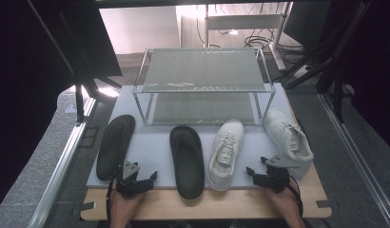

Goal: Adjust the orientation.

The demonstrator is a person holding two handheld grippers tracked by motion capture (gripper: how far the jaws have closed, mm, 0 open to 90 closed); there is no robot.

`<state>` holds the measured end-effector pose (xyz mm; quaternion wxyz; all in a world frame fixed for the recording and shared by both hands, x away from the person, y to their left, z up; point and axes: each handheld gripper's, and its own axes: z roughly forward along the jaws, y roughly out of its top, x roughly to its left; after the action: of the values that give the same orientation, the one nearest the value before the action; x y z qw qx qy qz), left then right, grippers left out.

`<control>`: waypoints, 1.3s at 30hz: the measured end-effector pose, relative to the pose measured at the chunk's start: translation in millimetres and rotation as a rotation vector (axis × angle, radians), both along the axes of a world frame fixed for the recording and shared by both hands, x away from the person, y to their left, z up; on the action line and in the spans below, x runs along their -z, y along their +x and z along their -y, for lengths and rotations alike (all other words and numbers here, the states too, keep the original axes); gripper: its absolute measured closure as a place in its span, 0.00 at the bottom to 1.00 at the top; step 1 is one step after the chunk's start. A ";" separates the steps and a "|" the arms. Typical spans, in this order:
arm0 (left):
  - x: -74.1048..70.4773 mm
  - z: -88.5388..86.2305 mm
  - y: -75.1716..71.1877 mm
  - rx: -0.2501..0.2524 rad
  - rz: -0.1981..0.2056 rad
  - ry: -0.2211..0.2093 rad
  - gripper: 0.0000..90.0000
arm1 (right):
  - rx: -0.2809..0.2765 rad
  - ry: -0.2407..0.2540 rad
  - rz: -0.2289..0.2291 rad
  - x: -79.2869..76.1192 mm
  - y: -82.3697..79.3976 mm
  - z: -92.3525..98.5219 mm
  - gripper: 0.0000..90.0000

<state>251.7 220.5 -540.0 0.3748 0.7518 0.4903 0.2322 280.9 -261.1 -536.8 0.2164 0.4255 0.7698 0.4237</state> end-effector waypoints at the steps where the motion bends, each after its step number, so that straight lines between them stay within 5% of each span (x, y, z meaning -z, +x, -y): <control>1: 0.0 -0.1 0.0 0.000 0.000 -0.001 0.15 | -0.001 0.003 0.000 0.1 0.1 0.0 0.28; 19: 0.1 3.1 0.0 -0.037 0.002 -0.012 0.16 | -0.004 -0.015 0.006 0.2 -0.2 -1.1 0.27; 34: -0.1 3.0 -0.4 -0.035 0.004 -0.009 0.16 | -0.006 -0.018 0.006 0.2 -0.4 -1.4 0.27; 39: -3.4 6.1 -0.6 -0.004 0.000 -0.014 0.24 | -0.006 -0.018 0.006 0.2 -0.4 -1.4 0.27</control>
<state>251.0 214.4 -536.6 0.3799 0.7481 0.4932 0.2296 280.5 -259.7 -537.0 0.2213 0.4201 0.7741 0.4187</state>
